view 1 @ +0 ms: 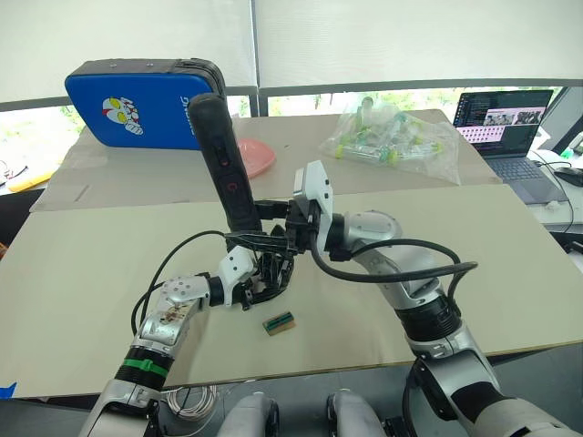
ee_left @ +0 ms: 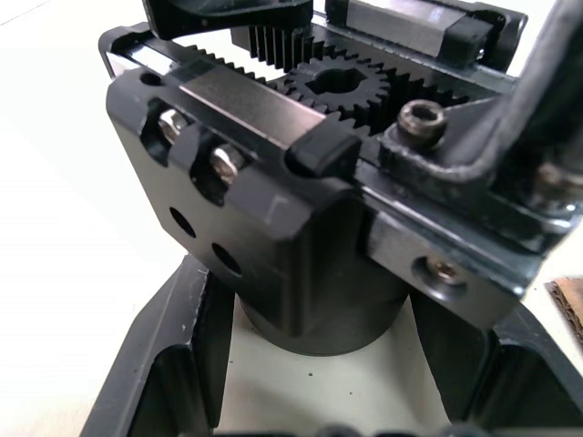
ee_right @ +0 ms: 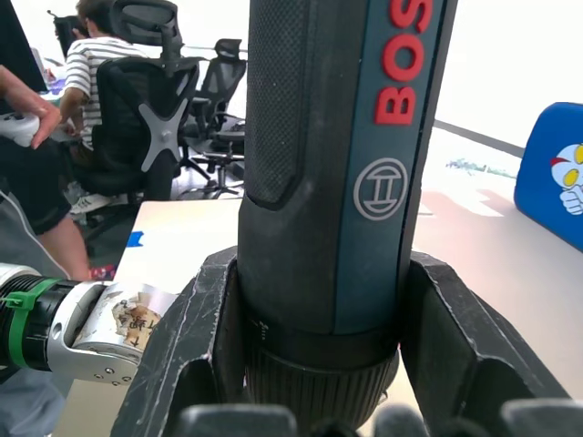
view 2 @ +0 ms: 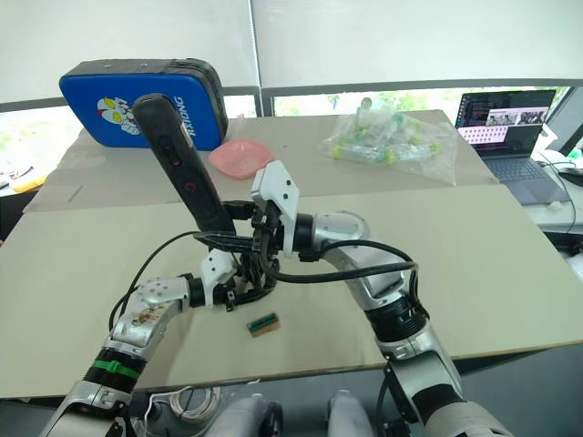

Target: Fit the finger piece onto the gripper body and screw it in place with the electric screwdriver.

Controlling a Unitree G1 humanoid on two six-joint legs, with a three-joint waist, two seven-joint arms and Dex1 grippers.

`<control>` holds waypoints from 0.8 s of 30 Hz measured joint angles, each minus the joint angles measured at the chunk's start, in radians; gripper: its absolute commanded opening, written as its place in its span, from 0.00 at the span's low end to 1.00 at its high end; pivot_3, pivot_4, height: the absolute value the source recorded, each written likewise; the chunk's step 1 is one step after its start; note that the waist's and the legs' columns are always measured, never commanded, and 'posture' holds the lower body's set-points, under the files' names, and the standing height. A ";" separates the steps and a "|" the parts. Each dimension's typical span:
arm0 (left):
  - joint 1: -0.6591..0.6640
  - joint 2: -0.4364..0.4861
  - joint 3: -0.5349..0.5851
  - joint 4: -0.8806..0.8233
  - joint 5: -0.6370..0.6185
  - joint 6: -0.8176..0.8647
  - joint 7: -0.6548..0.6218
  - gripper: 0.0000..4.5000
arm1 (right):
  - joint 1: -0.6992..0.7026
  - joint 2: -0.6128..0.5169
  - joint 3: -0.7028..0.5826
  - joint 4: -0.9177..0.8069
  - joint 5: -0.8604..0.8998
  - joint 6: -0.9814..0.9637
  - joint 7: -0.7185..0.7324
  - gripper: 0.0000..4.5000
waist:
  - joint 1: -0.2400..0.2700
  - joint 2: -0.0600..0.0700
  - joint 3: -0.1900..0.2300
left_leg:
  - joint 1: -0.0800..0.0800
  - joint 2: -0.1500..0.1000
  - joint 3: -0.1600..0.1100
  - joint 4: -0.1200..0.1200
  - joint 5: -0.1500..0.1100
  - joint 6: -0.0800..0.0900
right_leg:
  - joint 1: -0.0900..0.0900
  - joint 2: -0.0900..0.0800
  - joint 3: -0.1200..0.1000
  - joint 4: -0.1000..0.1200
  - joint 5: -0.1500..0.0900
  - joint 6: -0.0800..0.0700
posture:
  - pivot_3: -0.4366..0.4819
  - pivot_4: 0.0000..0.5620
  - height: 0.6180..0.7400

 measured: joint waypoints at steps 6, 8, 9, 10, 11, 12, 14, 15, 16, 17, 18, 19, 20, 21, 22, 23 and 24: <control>0.003 0.000 0.001 -0.003 0.000 0.000 0.001 0.51 | 0.003 0.000 -0.003 0.000 0.000 -0.002 0.000 0.44 | 0.000 0.000 0.000 | 0.000 0.000 0.000 -0.001 0.000 0.000 | 0.000 0.000 0.000 0.000 0.000 0.000 | 0.48 0.27 1.00; 0.003 0.000 0.002 -0.003 0.000 0.000 0.002 0.51 | 0.005 0.000 -0.008 0.000 0.000 -0.003 0.001 0.44 | 0.000 0.000 0.000 | 0.000 0.000 0.000 -0.001 0.000 0.000 | 0.000 0.000 0.000 0.000 0.000 0.000 | 0.48 0.27 1.00; 0.003 0.000 0.002 -0.003 -0.001 0.000 0.002 0.51 | 0.007 -0.001 -0.015 -0.001 0.000 -0.005 0.003 0.44 | 0.000 0.000 0.000 | 0.000 0.000 0.000 -0.001 0.000 0.000 | 0.000 0.000 0.000 0.000 0.000 0.000 | 0.48 0.27 1.00; 0.003 0.000 0.002 -0.003 -0.001 -0.001 0.002 0.51 | 0.008 -0.001 -0.017 -0.001 0.000 -0.006 0.004 0.44 | 0.000 0.000 0.000 | 0.000 0.000 0.000 -0.001 0.000 0.000 | 0.000 0.000 0.000 -0.001 0.000 0.000 | 0.48 0.27 1.00; 0.003 0.000 0.003 -0.003 -0.001 -0.001 0.002 0.51 | 0.012 -0.001 -0.023 -0.005 0.002 -0.007 0.009 0.44 | 0.000 0.000 0.000 | 0.000 0.000 0.000 -0.001 0.000 0.000 | 0.000 0.000 0.000 -0.001 0.000 0.000 | 0.48 0.27 1.00; 0.003 0.000 0.002 -0.003 -0.001 -0.002 0.002 0.51 | 0.014 -0.004 -0.030 -0.011 0.008 -0.010 0.017 0.44 | 0.001 0.000 0.000 | 0.000 0.000 0.000 -0.001 0.000 0.000 | 0.000 -0.001 0.000 -0.001 0.000 0.000 | 0.48 0.27 1.00; 0.004 0.000 0.003 -0.003 -0.001 -0.002 0.002 0.51 | 0.019 -0.024 -0.045 -0.025 0.019 -0.011 0.031 0.44 | 0.001 0.000 0.000 | -0.001 0.000 0.000 -0.001 0.000 0.000 | -0.001 0.000 0.000 -0.001 0.000 0.000 | 0.48 0.27 1.00; 0.004 0.000 0.003 -0.003 -0.002 -0.003 0.002 0.51 | 0.021 -0.031 -0.050 -0.028 0.027 -0.008 0.035 0.44 | 0.001 0.000 0.000 | -0.002 0.000 0.000 -0.001 0.000 0.000 | -0.001 -0.001 0.000 -0.001 0.000 0.000 | 0.48 0.27 1.00; 0.004 0.000 0.003 -0.004 -0.003 -0.004 0.002 0.51 | 0.021 -0.034 -0.059 -0.030 0.035 -0.001 0.036 0.44 | 0.001 0.000 0.000 | -0.003 0.000 0.000 -0.001 0.000 0.000 | -0.002 -0.001 0.000 -0.001 0.000 0.000 | 0.48 0.27 1.00; 0.004 0.000 0.004 -0.004 -0.004 -0.004 0.002 0.51 | 0.021 -0.035 -0.068 -0.033 0.046 0.008 0.036 0.44 | 0.002 0.000 0.000 | -0.005 0.000 0.000 -0.001 0.000 0.000 | -0.002 -0.001 0.000 -0.001 0.000 0.000 | 0.48 0.27 1.00; 0.004 0.000 0.005 -0.005 -0.007 -0.004 0.002 0.51 | 0.021 -0.037 -0.072 -0.036 0.051 0.015 0.035 0.44 | 0.002 0.000 0.000 | -0.006 0.000 0.000 -0.001 0.000 0.000 | -0.003 -0.001 0.000 0.000 0.000 0.000 | 0.48 0.27 1.00; 0.004 0.000 0.005 -0.005 -0.008 -0.005 0.002 0.51 | 0.021 -0.039 -0.074 -0.039 0.052 0.019 0.035 0.44 | 0.002 0.000 0.000 | -0.007 0.000 0.000 -0.001 0.000 0.000 | -0.003 -0.001 0.000 0.000 0.000 0.000 | 0.48 0.27 1.00; 0.004 0.000 0.005 -0.005 -0.009 -0.005 0.001 0.51 | 0.021 -0.041 -0.076 -0.044 0.054 0.024 0.035 0.44 | 0.002 0.000 0.000 | -0.007 0.000 0.000 -0.001 0.001 0.001 | -0.004 -0.001 0.000 0.000 0.000 0.000 | 0.48 0.27 1.00; 0.004 -0.001 0.005 -0.005 -0.009 -0.006 0.001 0.51 | 0.021 -0.043 -0.077 -0.048 0.055 0.026 0.035 0.44 | 0.003 0.000 0.000 | -0.007 0.000 0.000 -0.001 0.001 0.001 | -0.004 -0.001 0.000 0.000 0.000 0.000 | 0.48 0.27 1.00; 0.004 -0.002 0.005 -0.005 -0.010 -0.006 0.001 0.51 | 0.021 -0.044 -0.077 -0.050 0.055 0.026 0.036 0.44 | 0.003 0.000 0.000 | -0.008 0.000 0.000 -0.001 0.001 0.001 | -0.004 -0.001 0.000 0.000 0.000 0.000 | 0.48 0.27 1.00; 0.004 -0.002 0.005 -0.005 -0.011 -0.007 0.001 0.51 | 0.021 -0.046 -0.077 -0.052 0.056 0.026 0.037 0.44 | 0.003 0.000 0.000 | -0.008 0.000 0.000 -0.001 0.000 0.001 | -0.004 -0.001 0.000 0.000 0.000 0.000 | 0.48 0.27 1.00; 0.004 -0.003 0.005 -0.004 -0.011 -0.007 0.001 0.51 | 0.021 -0.048 -0.079 -0.055 0.060 0.026 0.040 0.44 | 0.003 -0.001 0.000 | -0.008 0.000 0.000 -0.001 0.000 0.001 | -0.004 -0.001 0.000 -0.001 0.000 0.000 | 0.48 0.27 1.00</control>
